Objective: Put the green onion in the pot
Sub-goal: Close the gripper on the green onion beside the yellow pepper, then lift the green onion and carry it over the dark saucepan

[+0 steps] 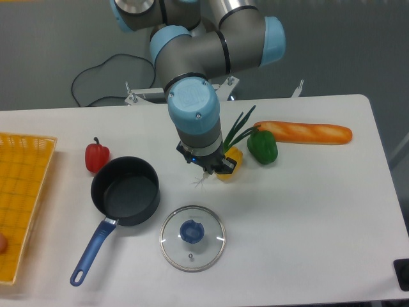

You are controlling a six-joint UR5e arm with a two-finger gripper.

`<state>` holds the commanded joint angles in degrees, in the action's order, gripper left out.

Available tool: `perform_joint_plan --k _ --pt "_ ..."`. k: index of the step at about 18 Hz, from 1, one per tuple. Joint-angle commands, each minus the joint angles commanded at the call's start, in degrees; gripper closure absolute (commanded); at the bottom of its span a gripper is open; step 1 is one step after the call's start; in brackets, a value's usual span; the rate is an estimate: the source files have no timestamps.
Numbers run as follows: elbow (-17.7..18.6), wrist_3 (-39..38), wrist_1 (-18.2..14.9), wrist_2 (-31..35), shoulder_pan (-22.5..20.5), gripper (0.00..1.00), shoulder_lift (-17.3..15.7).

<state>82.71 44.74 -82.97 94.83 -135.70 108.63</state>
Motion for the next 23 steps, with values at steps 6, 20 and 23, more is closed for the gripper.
perform_joint_plan --k 6,20,23 --pt "0.5 -0.7 -0.4 -0.2 -0.4 0.9 -1.1" --pt "-0.4 -13.3 -0.1 -10.8 0.3 0.9 -3.3" --pt "-0.5 -14.9 -0.1 -12.0 0.9 0.9 -4.3"
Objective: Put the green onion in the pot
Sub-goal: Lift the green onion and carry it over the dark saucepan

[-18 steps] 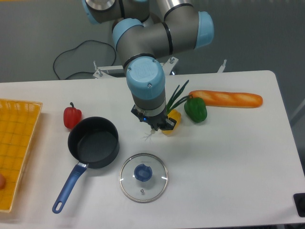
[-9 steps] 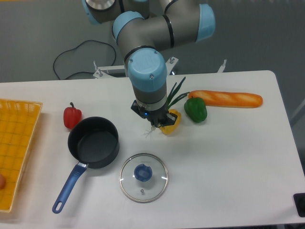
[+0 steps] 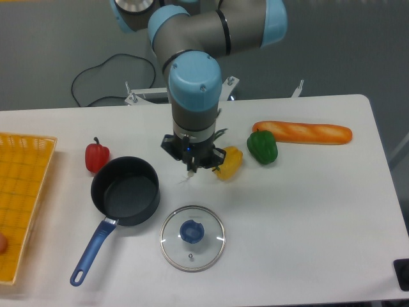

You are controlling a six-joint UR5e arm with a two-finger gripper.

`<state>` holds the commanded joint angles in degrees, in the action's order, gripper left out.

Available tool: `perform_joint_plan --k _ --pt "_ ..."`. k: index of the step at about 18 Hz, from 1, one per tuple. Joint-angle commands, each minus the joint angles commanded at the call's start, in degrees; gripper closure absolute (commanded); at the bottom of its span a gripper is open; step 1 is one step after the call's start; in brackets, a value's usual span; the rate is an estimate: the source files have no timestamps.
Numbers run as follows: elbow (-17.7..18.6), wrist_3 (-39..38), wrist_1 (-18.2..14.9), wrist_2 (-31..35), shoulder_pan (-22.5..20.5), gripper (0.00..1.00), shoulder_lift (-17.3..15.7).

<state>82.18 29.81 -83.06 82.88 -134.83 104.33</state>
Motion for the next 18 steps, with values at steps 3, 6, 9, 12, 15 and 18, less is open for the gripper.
perform_joint_plan --k 3,6,9,12,15,18 --pt "-0.1 -1.6 -0.3 -0.2 1.1 0.9 -1.1" --pt "-0.9 -4.8 -0.2 -3.2 1.1 0.9 -1.5" --pt "-2.0 -7.8 -0.1 -5.2 0.9 0.9 -1.6" --pt "-2.1 -9.1 0.0 -7.2 0.3 0.9 -1.8" --pt "-2.4 -13.1 1.1 -10.2 -0.9 0.9 -1.8" --pt "-2.8 -15.3 1.8 -11.2 -1.1 0.89 -1.8"
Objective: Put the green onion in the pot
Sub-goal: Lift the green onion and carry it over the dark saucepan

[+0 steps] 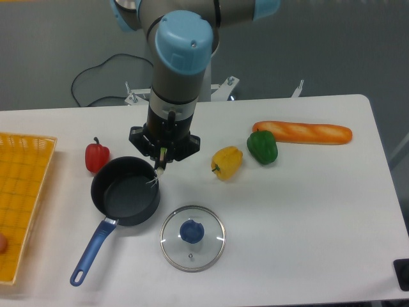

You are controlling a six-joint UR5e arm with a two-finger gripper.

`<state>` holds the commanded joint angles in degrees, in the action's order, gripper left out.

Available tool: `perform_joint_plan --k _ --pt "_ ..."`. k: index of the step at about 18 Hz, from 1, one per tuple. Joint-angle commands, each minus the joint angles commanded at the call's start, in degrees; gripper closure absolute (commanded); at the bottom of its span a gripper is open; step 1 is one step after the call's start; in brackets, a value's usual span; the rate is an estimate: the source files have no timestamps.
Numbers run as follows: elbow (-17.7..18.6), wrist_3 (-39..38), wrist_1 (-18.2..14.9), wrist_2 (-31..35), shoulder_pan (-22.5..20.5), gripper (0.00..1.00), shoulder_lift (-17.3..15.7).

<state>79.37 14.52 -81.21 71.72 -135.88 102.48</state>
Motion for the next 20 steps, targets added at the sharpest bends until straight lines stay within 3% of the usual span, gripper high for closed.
perform_joint_plan --k 2,16,20 --pt "-0.5 -5.1 0.4 -1.0 -1.0 0.89 0.2" --pt "-0.4 -18.5 9.6 -1.8 -0.7 0.89 1.8" --pt "-0.4 -19.3 10.2 -1.9 -0.4 0.89 2.5"
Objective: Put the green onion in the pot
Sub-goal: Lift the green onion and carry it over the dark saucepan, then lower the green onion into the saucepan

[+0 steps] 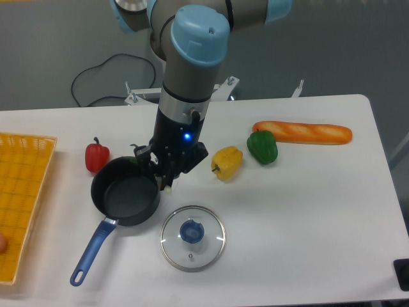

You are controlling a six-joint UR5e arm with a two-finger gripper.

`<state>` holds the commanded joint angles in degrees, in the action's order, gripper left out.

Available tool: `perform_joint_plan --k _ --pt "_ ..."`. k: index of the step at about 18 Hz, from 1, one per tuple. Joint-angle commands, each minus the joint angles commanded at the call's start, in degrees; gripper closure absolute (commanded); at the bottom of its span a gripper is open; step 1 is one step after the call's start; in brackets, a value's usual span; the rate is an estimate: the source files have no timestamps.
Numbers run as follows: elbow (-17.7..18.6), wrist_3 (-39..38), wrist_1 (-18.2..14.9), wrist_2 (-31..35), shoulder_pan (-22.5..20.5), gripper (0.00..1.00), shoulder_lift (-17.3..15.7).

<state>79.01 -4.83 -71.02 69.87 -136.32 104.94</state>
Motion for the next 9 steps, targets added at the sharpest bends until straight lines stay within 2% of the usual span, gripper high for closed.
perform_joint_plan --k 9 --pt "0.0 -1.7 3.2 0.3 1.1 0.88 1.7"
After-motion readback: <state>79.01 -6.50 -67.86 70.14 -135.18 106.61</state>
